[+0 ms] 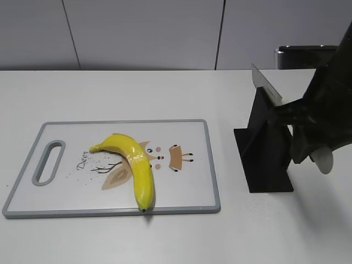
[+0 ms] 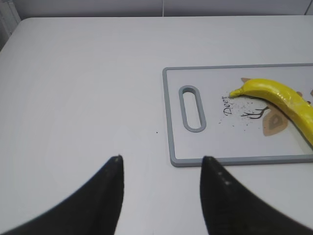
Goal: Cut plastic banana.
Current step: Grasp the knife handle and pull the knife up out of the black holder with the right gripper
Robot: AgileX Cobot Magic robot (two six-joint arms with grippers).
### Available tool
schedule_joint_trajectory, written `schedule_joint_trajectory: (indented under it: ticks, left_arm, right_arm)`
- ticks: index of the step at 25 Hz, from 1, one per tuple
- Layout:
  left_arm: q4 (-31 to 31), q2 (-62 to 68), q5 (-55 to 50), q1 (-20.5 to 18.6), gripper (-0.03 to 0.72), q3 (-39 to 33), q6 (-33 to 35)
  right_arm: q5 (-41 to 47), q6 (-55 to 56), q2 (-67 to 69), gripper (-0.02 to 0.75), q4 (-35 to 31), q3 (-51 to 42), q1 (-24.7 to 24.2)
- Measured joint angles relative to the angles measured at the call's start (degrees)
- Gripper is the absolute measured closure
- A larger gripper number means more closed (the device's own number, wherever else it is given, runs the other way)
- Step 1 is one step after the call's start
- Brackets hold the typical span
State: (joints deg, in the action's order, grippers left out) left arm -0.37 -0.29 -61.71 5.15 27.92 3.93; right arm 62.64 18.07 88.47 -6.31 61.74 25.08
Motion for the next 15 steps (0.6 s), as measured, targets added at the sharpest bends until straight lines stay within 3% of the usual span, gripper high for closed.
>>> schedule_joint_trajectory:
  ticks: [15]
  left_arm:
    - [0.0, 0.0, 0.0, 0.0, 0.199, 0.0, 0.0]
  right_arm:
    - [-0.4, 1.3, -8.1, 0.546, 2.5, 2.4, 0.1]
